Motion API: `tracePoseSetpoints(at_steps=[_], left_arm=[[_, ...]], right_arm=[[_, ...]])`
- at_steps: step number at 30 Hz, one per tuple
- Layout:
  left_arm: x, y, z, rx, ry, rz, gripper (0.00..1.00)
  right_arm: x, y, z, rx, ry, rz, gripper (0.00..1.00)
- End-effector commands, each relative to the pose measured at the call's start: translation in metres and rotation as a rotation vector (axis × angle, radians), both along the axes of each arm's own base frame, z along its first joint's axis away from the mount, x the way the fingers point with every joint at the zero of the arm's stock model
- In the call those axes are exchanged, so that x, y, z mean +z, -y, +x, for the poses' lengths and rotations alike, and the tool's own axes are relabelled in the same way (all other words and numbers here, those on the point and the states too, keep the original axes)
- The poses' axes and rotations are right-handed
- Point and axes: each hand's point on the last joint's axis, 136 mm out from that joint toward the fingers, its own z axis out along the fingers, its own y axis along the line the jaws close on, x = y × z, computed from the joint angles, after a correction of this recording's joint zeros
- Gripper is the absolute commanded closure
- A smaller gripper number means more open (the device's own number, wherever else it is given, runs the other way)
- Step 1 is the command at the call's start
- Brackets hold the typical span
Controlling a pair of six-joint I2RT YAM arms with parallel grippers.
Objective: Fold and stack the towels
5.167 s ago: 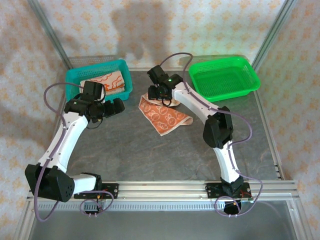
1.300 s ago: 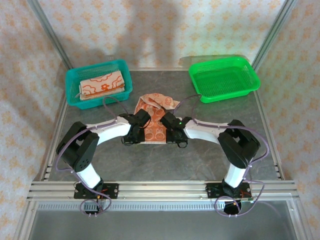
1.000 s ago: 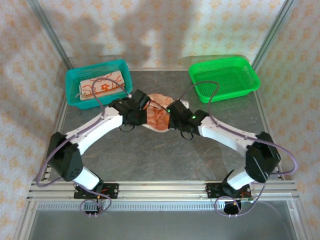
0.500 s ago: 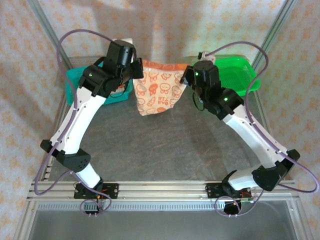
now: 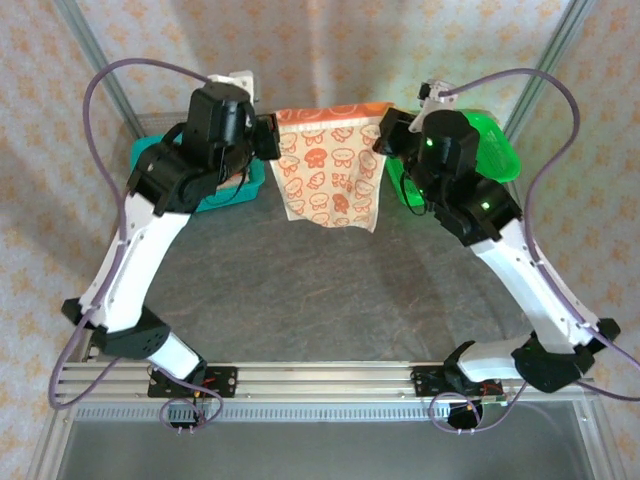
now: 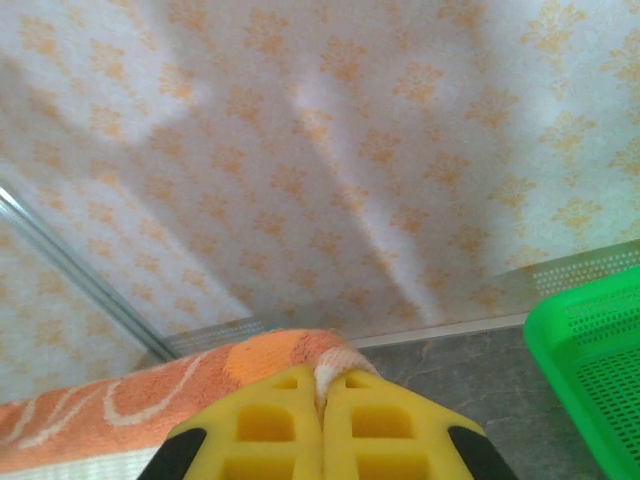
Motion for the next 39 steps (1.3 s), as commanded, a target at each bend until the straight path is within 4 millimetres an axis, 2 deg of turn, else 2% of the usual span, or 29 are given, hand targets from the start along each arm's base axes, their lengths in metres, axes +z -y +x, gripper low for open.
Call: tracePoseSetpoints(at_steps=[1,3,4,5,8,11,15,18,24,28,31,34,39], left_arm=[[0.036,-0.017,-0.03,0.052,0.127,-0.08,1.0],[0.039,-0.019,-0.042,0.054,0.145,-0.097,1.0],[0.04,-0.019,-0.047,0.049,0.152,-0.108,1.0],[0.041,-0.019,-0.05,0.044,0.158,-0.118,1.0],[0.04,-0.021,-0.052,0.05,0.163,-0.128,1.0],[0.034,-0.025,-0.043,0.097,0.161,-0.076,1.0],[0.007,-0.028,-0.012,0.151,0.096,-0.018,1.0],[-0.024,-0.031,0.025,0.175,0.0,-0.027,1.0],[-0.08,-0.03,0.108,0.18,-0.121,0.007,1.0],[-0.139,-0.019,0.163,0.15,-0.218,0.012,1.0],[-0.182,-0.016,0.187,0.152,-0.287,0.063,1.0],[-0.217,-0.016,0.201,0.158,-0.336,0.109,1.0],[-0.269,-0.021,0.2,0.17,-0.44,0.17,1.0]], right_arm=[[0.021,0.012,-0.035,0.012,0.05,0.016,1.0],[0.018,0.009,-0.042,0.015,0.048,0.001,1.0],[0.025,0.017,-0.052,0.015,0.063,0.021,1.0],[0.024,0.02,-0.054,0.007,0.056,0.025,1.0],[0.018,0.023,-0.052,-0.018,0.037,0.007,1.0],[0.011,0.024,-0.041,-0.065,0.031,-0.018,1.0],[-0.015,0.023,-0.003,-0.124,-0.055,-0.041,1.0],[-0.039,0.02,0.037,-0.107,-0.136,-0.004,1.0],[-0.105,0.005,0.123,-0.105,-0.282,-0.073,1.0],[-0.162,0.002,0.176,-0.101,-0.377,-0.12,1.0],[-0.212,0.0,0.205,-0.092,-0.466,-0.15,1.0],[-0.258,-0.003,0.22,-0.067,-0.559,-0.157,1.0],[-0.311,-0.008,0.217,-0.045,-0.666,-0.18,1.0]])
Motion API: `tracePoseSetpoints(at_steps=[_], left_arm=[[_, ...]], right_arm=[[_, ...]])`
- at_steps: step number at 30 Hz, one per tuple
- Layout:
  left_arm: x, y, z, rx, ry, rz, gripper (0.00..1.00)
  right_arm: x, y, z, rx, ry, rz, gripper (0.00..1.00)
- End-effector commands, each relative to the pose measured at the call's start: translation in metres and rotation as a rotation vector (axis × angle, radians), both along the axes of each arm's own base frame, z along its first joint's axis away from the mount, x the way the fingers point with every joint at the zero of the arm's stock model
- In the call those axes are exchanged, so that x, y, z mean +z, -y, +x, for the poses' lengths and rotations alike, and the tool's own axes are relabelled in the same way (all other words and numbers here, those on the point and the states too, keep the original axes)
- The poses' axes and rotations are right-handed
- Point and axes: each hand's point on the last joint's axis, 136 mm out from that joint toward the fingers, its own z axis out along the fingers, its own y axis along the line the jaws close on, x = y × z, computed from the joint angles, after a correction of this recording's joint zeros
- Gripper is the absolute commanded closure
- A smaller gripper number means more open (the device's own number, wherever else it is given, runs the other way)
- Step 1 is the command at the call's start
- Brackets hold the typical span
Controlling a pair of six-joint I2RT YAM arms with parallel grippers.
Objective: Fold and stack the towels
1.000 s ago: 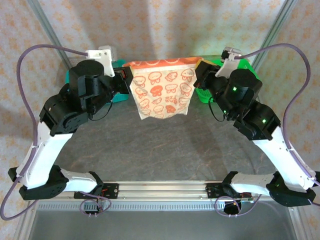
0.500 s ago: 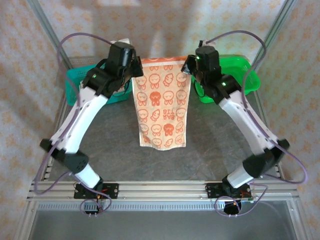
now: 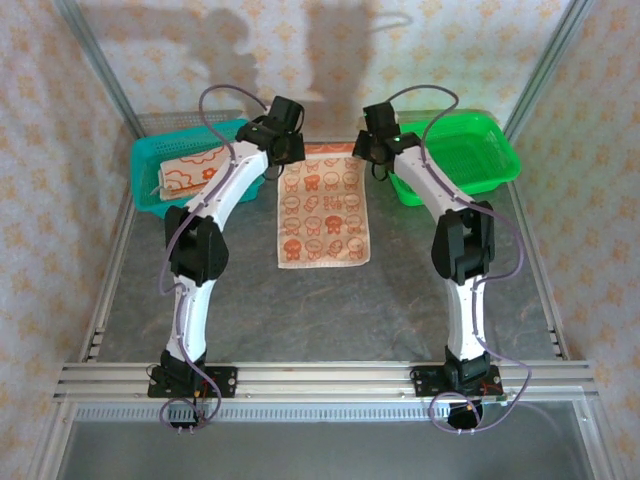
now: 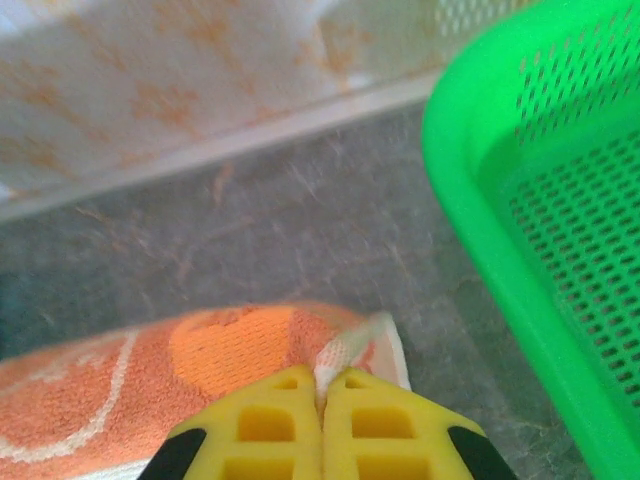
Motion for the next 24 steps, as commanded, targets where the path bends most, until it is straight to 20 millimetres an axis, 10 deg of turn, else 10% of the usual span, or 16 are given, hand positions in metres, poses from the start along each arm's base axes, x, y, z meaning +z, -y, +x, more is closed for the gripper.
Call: tracePoseSetpoints(at_steps=[1,24], left_arm=[[0.0,-0.011,-0.007,-0.002,-0.01,0.037,1.0],[-0.052,-0.018,-0.137,0.049,-0.175,-0.145,1.0]], right_arm=[[-0.005,-0.005,-0.01,0.027,-0.035,0.018,1.0],[-0.039,-0.005,-0.147,0.042,-0.147,0.052,1.0]])
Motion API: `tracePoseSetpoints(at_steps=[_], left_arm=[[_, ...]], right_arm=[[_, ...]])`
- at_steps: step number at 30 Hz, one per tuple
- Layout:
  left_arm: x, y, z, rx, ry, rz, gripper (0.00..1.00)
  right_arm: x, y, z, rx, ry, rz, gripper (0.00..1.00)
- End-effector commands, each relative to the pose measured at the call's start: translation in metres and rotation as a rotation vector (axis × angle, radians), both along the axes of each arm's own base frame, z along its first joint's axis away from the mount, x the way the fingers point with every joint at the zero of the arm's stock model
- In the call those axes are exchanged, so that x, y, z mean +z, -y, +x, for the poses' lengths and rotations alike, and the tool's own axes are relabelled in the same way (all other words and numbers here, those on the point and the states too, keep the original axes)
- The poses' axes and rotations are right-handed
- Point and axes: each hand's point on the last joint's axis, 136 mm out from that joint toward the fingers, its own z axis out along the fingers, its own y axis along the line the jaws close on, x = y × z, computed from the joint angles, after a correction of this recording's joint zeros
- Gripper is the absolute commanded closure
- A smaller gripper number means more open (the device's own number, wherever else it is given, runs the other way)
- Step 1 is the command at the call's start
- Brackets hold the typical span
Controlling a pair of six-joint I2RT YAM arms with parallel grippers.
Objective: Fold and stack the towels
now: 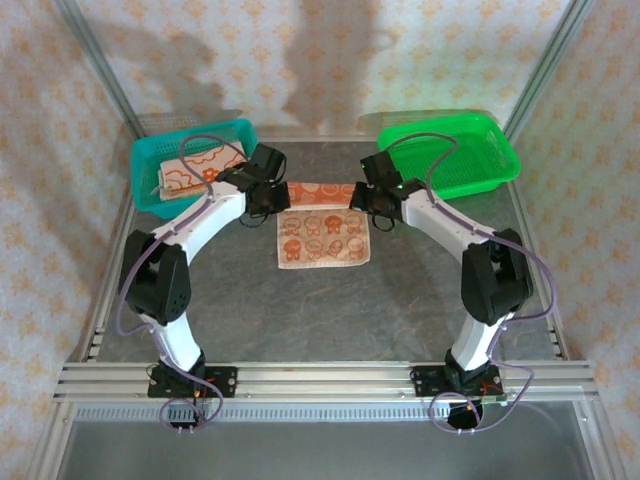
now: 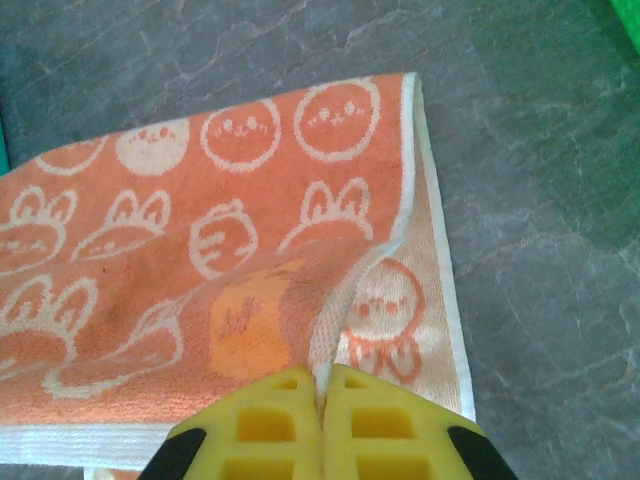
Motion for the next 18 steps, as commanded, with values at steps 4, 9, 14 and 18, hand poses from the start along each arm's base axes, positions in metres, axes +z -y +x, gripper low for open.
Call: tracePoseSetpoints(at_steps=[4,9,14,18], left_arm=[[-0.007,-0.001,-0.031,0.032,-0.023,-0.018,1.0],[-0.022,0.008,-0.055,0.026,-0.059,-0.039,1.0],[-0.032,0.016,-0.072,0.019,-0.082,-0.044,1.0],[-0.044,0.023,-0.082,0.011,-0.104,-0.044,1.0]], right_arm=[[-0.003,0.015,-0.026,-0.058,-0.004,-0.036,1.0],[-0.011,0.022,-0.045,-0.067,-0.025,-0.045,1.0],[-0.023,0.029,-0.063,-0.072,-0.056,-0.062,1.0],[-0.032,0.037,-0.074,-0.087,-0.073,-0.077,1.0]])
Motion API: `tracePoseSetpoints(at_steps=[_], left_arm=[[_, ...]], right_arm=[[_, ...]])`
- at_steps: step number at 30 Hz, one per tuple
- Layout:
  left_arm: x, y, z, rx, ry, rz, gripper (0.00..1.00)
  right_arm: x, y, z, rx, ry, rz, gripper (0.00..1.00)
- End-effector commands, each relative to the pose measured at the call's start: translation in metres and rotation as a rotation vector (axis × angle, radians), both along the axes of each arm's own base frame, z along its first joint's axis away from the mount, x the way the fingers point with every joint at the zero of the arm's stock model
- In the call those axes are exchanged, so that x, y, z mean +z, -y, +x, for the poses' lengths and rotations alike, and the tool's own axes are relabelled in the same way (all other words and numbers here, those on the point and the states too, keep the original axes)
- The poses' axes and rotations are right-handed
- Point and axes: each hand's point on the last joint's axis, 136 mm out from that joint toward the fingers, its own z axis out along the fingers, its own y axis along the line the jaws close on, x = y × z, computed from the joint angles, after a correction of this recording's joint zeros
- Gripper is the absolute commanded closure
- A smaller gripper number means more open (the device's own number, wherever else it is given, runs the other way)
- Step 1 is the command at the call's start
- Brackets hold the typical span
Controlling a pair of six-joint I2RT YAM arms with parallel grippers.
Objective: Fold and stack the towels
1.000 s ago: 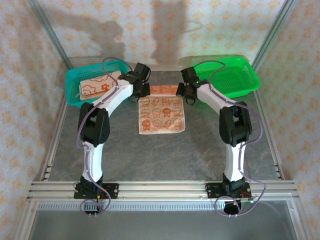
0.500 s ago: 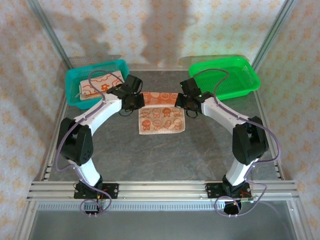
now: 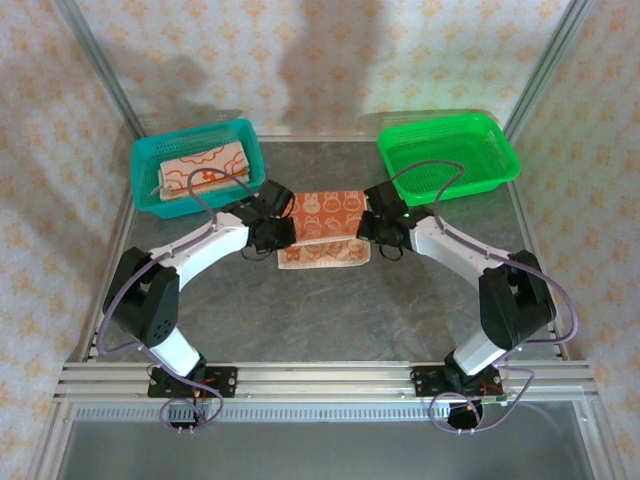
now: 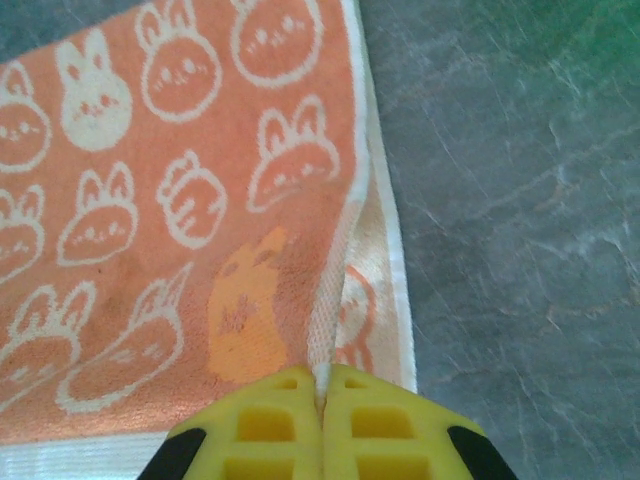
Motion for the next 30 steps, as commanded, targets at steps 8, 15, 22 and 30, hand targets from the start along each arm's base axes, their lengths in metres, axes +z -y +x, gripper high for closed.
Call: tracePoseSetpoints(at_steps=[8,15,22,30], left_arm=[[-0.03,-0.002,-0.019,0.038,-0.047,0.032,1.0],[-0.049,-0.013,-0.028,0.052,-0.077,0.079,1.0],[-0.057,-0.01,-0.03,0.049,-0.1,0.071,1.0],[-0.025,-0.013,-0.023,0.045,-0.04,0.085,1.0]], right_arm=[[-0.03,0.01,-0.018,-0.039,-0.047,-0.056,1.0],[-0.054,0.001,-0.029,-0.021,-0.094,-0.067,1.0],[-0.062,-0.002,-0.033,-0.011,-0.112,-0.072,1.0],[-0.037,0.0,-0.029,-0.011,-0.064,-0.072,1.0]])
